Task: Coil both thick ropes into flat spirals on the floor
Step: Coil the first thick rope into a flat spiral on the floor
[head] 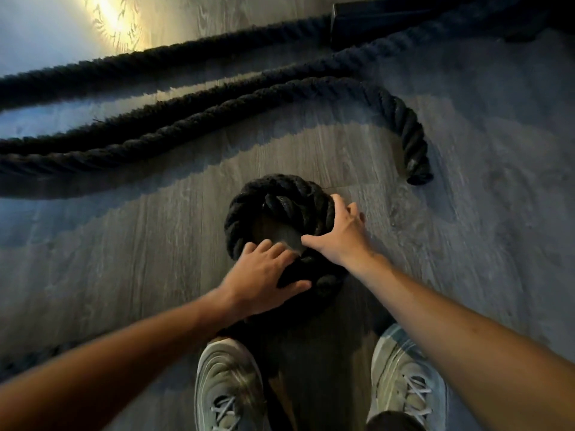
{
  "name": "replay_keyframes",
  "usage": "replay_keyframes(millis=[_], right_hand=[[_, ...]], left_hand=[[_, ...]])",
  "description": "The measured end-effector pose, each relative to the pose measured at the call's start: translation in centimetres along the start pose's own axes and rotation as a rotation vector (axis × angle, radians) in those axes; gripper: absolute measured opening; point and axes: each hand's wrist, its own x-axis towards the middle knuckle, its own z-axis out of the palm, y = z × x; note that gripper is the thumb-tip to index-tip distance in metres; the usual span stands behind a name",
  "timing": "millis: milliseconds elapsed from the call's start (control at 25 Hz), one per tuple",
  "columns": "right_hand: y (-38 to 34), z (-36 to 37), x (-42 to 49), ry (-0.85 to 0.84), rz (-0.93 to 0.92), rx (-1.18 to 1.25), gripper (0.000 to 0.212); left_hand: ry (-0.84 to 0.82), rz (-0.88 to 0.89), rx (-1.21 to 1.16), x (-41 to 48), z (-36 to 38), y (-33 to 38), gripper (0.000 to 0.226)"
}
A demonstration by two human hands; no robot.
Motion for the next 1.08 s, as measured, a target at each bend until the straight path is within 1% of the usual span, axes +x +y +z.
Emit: replay_keyframes(millis=[80,120,160,240,320,400,440,480,600,640,720,800,840,880,920,1000,1040,1080], right_hand=[[0.3,-0.1,0.3,-0.012,-0.027,-0.016,0.113],[0.4,-0.2,0.4,-0.032,-0.030,-0.021,0.114],[0.5,-0.3,0.4,-0.042,-0.034,-0.023,0.114],[0.5,-0.4,0.3,-0.052,-0.039,-0.015,0.113],[0.5,-0.4,0.3,-0.057,-0.040,-0.001,0.112],[0.8,-0.7,0.4,-0.071,-0.035,0.021,0.109],[1.0,-0.8,0.4,-0.070,-0.029,0.048,0.108],[1.1,-0.9,0.4,-0.053,-0.020,0.089,0.106],[1.3,-0.6,-0.1,0.022,0.024,0.240,0.097],[1.4,-0.5,-0.3,0.035,0.034,0.260,0.095],[1.2,-0.2,-0.4,0.029,0.038,0.251,0.093],[0.8,0.0,-0.2,0.022,0.052,0.259,0.098],[0.6,-0.1,0.1,0.030,0.071,0.257,0.102],[0.6,-0.3,0.5,0.044,0.098,0.236,0.106],[0.9,-0.6,0.8,0.060,0.121,0.192,0.109],[2.0,-1.2,1.1,0.083,0.120,0.102,0.109],[2.5,-1.4,1.2,0.097,0.111,0.083,0.109],[2.9,-1.4,1.2,0.110,0.108,0.079,0.109]], left_hand=[[-0.012,0.385,0.191,-0.7,-0.9,-5.1,0.076],[-0.015,0.518,0.294,-0.5,-1.5,-8.1,0.072],[-0.019,0.581,0.369,0.1,-2.3,-10.6,0.067],[-0.030,0.603,0.485,2.0,-3.8,-13.7,0.059],[-0.076,0.632,0.620,3.3,-4.3,-14.4,0.054],[-0.158,0.649,0.700,3.4,-3.7,-13.6,0.058],[-0.189,0.632,0.715,3.2,-3.6,-13.2,0.061],[-0.176,0.605,0.699,2.9,-3.8,-13.0,0.060],[-0.001,0.531,0.559,1.7,-3.1,-12.4,0.051],[0.044,0.470,0.498,1.3,-2.4,-12.0,0.053],[0.094,0.209,0.346,1.1,-1.2,-8.8,0.058],[0.096,-0.122,0.146,1.8,-0.2,-3.0,0.061],[0.068,-0.241,0.035,2.4,0.2,0.2,0.061],[0.053,-0.311,-0.050,2.8,0.5,3.2,0.060],[0.048,-0.330,-0.092,2.9,0.8,5.6,0.061],[0.037,-0.288,-0.136,2.4,0.8,7.3,0.060],[0.021,-0.232,-0.181,2.3,0.2,6.6,0.056],[0.020,-0.139,-0.231,2.3,-0.6,5.1,0.049]])
